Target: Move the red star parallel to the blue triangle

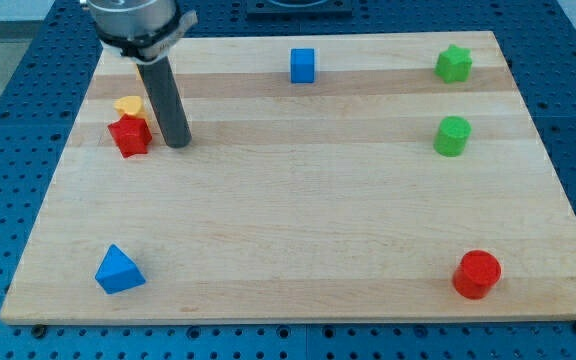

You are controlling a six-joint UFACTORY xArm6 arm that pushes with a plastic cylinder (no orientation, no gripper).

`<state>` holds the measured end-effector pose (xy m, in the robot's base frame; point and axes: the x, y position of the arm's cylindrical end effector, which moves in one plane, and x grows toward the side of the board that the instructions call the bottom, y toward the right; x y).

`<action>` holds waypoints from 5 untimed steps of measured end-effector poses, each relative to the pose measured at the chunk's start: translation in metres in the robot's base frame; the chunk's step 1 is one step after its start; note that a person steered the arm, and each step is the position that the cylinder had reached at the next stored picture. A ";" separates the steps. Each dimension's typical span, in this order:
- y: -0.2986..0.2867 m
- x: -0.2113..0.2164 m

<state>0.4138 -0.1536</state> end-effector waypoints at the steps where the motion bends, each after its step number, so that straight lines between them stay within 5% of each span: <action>1: -0.039 0.057; 3: -0.080 0.055; 5: -0.080 -0.053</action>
<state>0.3605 -0.2333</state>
